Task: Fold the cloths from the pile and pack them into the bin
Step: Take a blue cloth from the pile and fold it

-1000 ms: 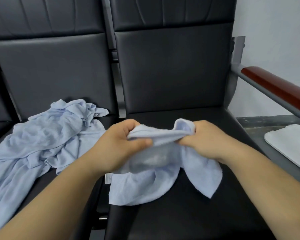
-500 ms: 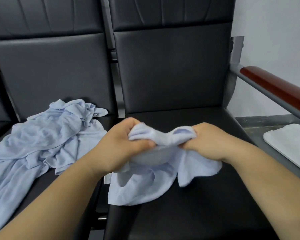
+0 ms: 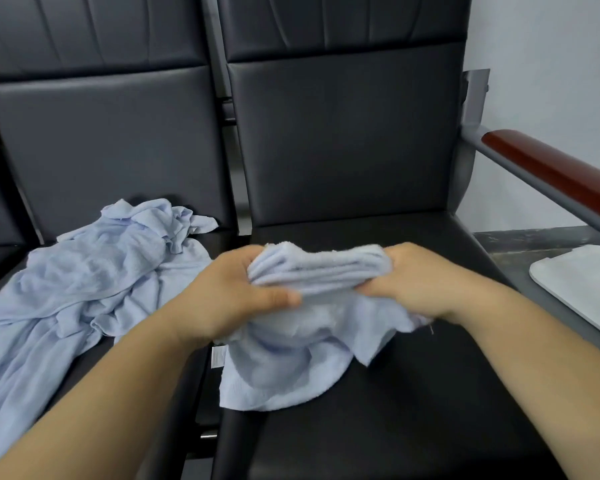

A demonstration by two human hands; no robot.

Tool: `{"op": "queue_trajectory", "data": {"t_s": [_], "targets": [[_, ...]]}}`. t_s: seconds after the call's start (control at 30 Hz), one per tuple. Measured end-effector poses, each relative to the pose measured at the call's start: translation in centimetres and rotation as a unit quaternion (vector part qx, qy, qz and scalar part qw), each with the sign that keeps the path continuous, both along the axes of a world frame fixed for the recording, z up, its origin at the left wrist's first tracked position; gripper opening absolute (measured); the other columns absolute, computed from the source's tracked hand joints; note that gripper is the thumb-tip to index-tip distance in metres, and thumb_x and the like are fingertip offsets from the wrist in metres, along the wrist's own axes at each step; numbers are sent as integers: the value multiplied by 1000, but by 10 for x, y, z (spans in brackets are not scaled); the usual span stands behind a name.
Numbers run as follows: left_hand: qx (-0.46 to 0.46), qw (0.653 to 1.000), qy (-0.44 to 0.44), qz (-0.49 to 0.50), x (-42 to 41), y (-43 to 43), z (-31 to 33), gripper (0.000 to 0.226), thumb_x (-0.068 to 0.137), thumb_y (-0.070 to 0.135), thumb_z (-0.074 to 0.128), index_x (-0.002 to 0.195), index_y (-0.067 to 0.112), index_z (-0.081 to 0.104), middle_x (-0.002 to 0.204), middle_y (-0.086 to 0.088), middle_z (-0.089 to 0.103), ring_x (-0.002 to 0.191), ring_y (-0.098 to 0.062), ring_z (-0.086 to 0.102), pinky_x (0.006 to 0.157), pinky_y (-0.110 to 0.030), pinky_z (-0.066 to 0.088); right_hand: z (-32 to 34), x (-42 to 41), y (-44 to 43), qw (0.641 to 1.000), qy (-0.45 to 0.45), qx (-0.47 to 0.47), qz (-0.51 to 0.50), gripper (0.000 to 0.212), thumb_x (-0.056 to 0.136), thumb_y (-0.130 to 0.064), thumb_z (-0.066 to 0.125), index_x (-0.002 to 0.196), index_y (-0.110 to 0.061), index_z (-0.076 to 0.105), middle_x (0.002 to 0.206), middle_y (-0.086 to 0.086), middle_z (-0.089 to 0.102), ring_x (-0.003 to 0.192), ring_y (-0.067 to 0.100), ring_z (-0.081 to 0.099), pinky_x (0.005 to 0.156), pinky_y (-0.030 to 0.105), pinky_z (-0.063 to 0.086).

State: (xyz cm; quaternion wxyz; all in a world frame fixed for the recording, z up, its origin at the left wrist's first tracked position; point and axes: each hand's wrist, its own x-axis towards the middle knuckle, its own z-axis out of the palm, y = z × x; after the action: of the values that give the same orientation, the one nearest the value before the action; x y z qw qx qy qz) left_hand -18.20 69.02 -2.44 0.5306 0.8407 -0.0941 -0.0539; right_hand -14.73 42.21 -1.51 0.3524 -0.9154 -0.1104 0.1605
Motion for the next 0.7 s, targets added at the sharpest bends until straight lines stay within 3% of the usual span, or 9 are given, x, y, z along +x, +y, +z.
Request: {"op": "queue_trajectory", "data": {"t_s": [0.1,0.17,0.23,0.3,0.37,0.47,0.53,0.6,0.7], "targets": [[160,987,27,-3,1,7,-10,36,74,37,81,90,10,65,76,-9,67,65,-16,60,61,-42,54,7,0,-6,975,58,203,-66,15,93,-24,65,93,-19,79,83,24,74,69,21,62,62,25,48],[164,986,21,33,4,6,-15,19,89,26,73,90,10,63,68,-5,60,57,-10,53,51,-32,48,6,0,-6,956,85,274,-56,16,83,-28,72,96,-26,81,93,31,67,78,31,57,69,37,42],[115,991,8,61,5,3,-13,14,94,23,67,93,10,62,63,3,55,51,-8,51,50,-27,44,7,-2,-3,944,129,303,-14,25,80,-25,79,105,-28,80,90,21,62,65,28,48,58,35,29],[34,996,-10,84,4,-1,-7,16,90,28,62,94,12,61,64,1,55,54,-14,49,49,-28,40,6,-2,-2,960,116,254,31,37,81,-15,85,114,-28,77,91,6,72,64,19,61,48,25,37],[-63,993,2,99,1,-4,-1,16,87,24,57,96,11,61,58,-7,52,49,-20,44,47,-28,34,4,-2,0,995,41,70,58,28,77,-20,87,101,-29,74,85,-7,75,73,11,69,59,23,51],[-37,998,12,44,-2,-8,7,6,93,13,68,93,9,65,55,2,52,45,-12,45,43,-25,33,-1,1,5,994,21,-94,55,26,85,-23,72,67,-18,55,54,-7,47,54,13,43,49,23,34],[112,993,-12,-24,-2,-9,7,20,82,16,83,80,12,64,60,11,56,53,-3,50,51,-20,41,3,1,5,997,9,-64,30,29,94,-24,62,70,-10,55,55,-2,44,53,14,39,47,21,30],[222,975,-16,-23,-1,-10,-1,28,79,19,84,69,16,57,58,16,54,55,0,47,55,-15,39,11,-3,5,998,33,60,2,25,94,-36,65,86,-13,71,65,1,64,56,18,59,51,27,45],[140,990,17,24,-1,-10,-4,20,92,16,66,75,14,55,57,8,54,50,-6,40,49,-21,35,13,-8,2,976,100,194,-13,26,83,-42,75,83,-16,71,58,7,49,46,19,42,45,33,33]]}}
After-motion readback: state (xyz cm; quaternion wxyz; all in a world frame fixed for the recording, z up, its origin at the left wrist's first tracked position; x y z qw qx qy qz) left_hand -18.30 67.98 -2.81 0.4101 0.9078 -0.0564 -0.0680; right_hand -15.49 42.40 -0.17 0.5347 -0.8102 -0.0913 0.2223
